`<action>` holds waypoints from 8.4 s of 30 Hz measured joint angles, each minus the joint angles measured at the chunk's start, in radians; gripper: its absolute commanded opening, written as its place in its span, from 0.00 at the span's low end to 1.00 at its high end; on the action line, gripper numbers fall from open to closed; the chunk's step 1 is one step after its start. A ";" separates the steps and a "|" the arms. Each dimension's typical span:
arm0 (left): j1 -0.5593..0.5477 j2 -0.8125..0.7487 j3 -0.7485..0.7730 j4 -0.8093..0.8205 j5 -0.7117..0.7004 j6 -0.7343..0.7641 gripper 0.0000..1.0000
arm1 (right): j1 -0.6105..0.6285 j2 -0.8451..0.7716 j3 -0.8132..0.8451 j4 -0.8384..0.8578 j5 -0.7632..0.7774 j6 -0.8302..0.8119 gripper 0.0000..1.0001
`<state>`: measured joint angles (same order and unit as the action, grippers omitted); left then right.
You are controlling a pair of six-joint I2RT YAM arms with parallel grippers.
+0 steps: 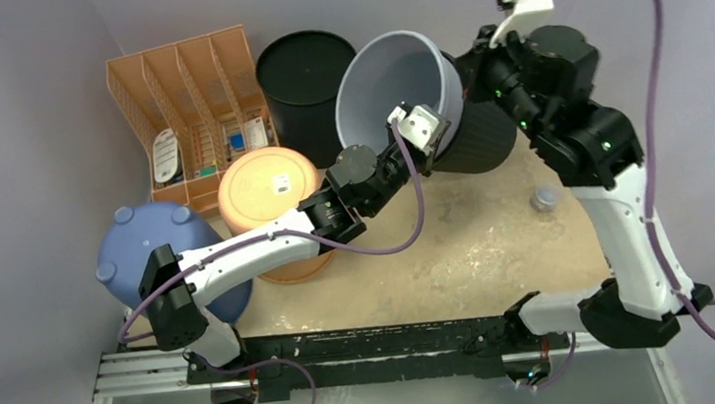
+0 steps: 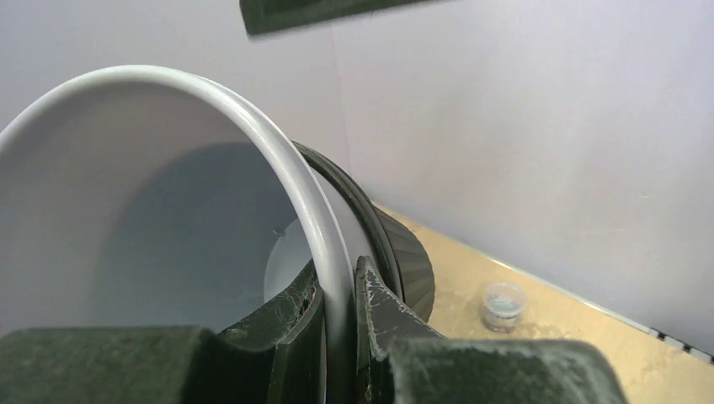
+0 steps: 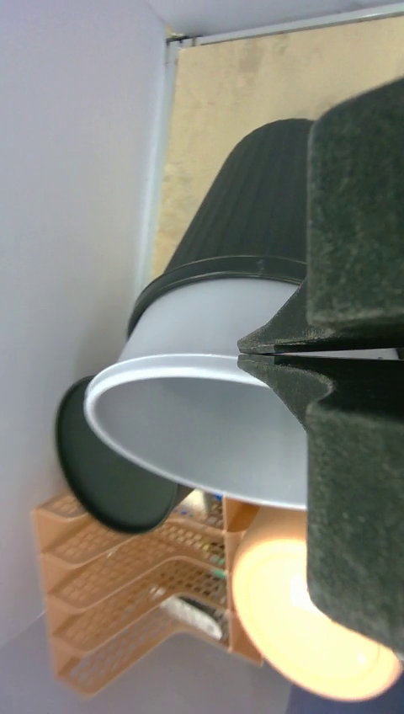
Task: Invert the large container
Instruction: Adjust the container in the container.
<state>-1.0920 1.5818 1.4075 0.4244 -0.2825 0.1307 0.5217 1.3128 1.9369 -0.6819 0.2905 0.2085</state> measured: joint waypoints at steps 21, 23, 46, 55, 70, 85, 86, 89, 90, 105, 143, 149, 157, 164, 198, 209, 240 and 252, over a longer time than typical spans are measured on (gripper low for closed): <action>0.013 -0.023 0.033 -0.027 -0.018 -0.004 0.00 | -0.075 -0.040 -0.193 -0.026 0.038 0.018 0.11; 0.006 -0.024 0.060 -0.040 -0.042 -0.037 0.00 | -0.075 -0.087 -0.161 0.006 0.027 0.033 0.29; -0.004 0.047 0.257 -0.164 -0.583 -0.322 0.00 | -0.041 -0.047 -0.294 0.025 -0.166 0.194 0.58; -0.005 0.134 0.321 -0.243 -0.612 -0.382 0.00 | -0.022 -0.073 -0.331 0.040 -0.125 0.258 0.55; -0.006 0.211 0.444 -0.438 -0.571 -0.510 0.00 | -0.006 -0.070 -0.452 0.064 0.003 0.344 0.40; 0.038 0.251 0.522 -0.721 -0.361 -0.768 0.00 | -0.084 -0.078 -0.642 0.230 -0.019 0.378 0.35; 0.039 0.251 0.522 -0.727 -0.357 -0.775 0.00 | -0.084 -0.078 -0.646 0.232 -0.020 0.378 0.35; 0.042 0.251 0.522 -0.745 -0.343 -0.791 0.00 | -0.084 -0.092 -0.675 0.246 -0.022 0.383 0.35; 0.043 0.251 0.522 -0.748 -0.338 -0.795 0.00 | -0.084 -0.098 -0.686 0.252 -0.022 0.384 0.35; 0.046 0.189 0.460 -0.731 -0.291 -0.805 0.00 | -0.096 -0.188 -0.781 0.323 -0.053 0.428 0.38; 0.037 0.025 0.383 -0.670 0.064 -0.333 0.00 | -0.142 -0.212 -0.267 0.056 0.109 0.326 0.74; 0.035 0.085 0.483 -0.793 0.188 -0.237 0.00 | -0.142 -0.218 -0.267 0.039 0.111 0.310 0.75; 0.013 0.117 0.554 -0.863 0.264 -0.161 0.00 | -0.142 -0.245 -0.266 0.022 0.109 0.307 0.70; 0.012 0.116 0.538 -0.806 0.218 -0.179 0.00 | -0.142 -0.260 -0.307 -0.036 0.110 0.331 0.65; 0.069 0.175 0.438 -0.558 -0.316 -0.725 0.00 | -0.142 -0.267 -0.550 -0.153 0.029 0.422 0.84; 0.069 0.173 0.449 -0.568 -0.027 -0.496 0.00 | -0.142 -0.340 -0.346 -0.056 0.033 0.444 0.81; 0.064 0.080 0.413 -0.699 0.495 -0.106 0.00 | -0.148 0.074 0.025 -0.259 0.016 0.271 0.47; 0.048 0.080 0.441 -0.769 0.512 0.000 0.00 | -0.147 0.089 0.035 -0.296 0.037 0.254 0.62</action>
<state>-1.0435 1.6619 1.8488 -0.3443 0.2291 0.1307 0.3748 1.4021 1.9724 -0.9783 0.3275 0.4629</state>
